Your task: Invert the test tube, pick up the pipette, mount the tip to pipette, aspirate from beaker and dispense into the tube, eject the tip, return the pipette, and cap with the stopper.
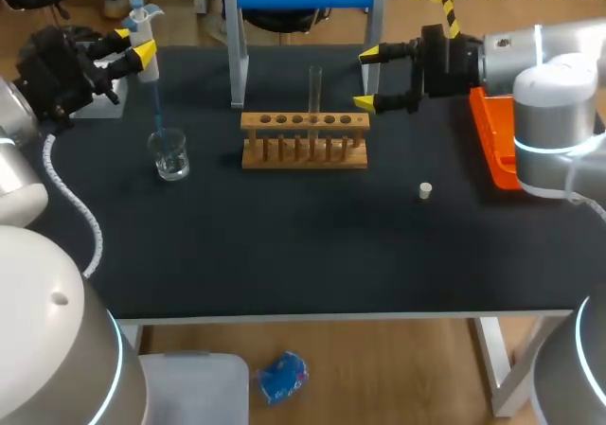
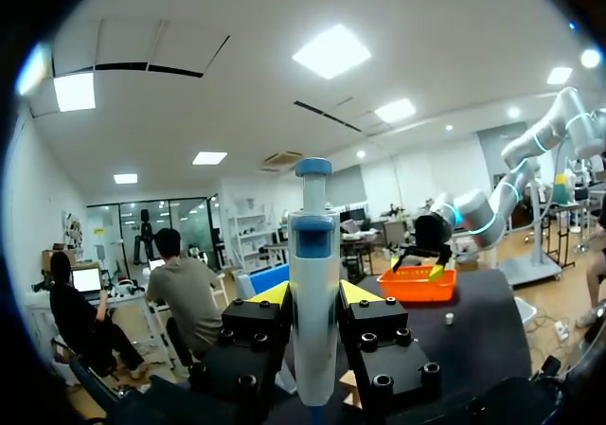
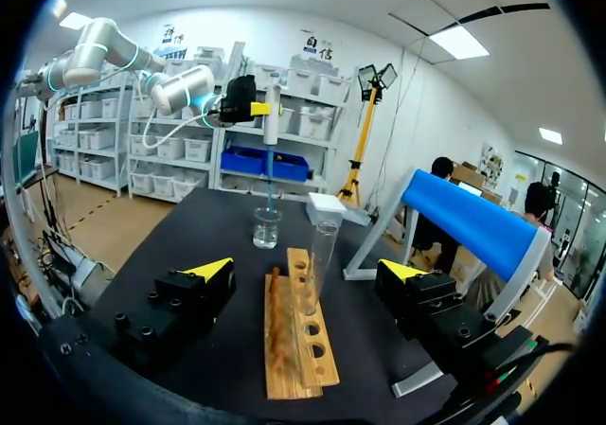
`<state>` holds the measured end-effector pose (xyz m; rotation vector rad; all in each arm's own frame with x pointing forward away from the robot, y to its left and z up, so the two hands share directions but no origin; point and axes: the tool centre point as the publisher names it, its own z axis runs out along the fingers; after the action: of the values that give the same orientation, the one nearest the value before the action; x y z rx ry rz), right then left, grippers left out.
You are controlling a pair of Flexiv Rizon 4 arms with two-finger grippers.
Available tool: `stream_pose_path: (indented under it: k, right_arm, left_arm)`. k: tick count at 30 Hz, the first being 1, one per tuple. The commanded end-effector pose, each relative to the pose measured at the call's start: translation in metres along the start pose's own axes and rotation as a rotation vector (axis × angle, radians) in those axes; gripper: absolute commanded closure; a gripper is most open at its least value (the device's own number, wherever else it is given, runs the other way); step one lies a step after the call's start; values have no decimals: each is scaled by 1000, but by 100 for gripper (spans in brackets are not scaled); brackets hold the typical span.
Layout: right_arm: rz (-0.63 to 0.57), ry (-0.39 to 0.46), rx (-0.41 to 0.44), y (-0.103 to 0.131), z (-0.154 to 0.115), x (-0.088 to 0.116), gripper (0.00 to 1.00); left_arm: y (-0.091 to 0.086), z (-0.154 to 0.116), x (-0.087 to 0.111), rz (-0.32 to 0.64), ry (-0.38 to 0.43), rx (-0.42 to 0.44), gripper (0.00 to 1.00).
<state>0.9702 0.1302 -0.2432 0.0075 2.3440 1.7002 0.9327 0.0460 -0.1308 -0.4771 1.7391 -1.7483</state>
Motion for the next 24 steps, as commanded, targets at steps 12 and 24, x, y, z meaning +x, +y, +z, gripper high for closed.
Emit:
stream_pose_path:
  k: [12, 24]
  right_arm:
    - [-1, 0, -1, -1, 0, 0, 0]
    - [-1, 0, -1, -1, 0, 0, 0]
  left_arm:
    - [-53, 16, 4, -19, 34, -11, 100]
    - [-116, 95, 50, -79, 255, 7, 100]
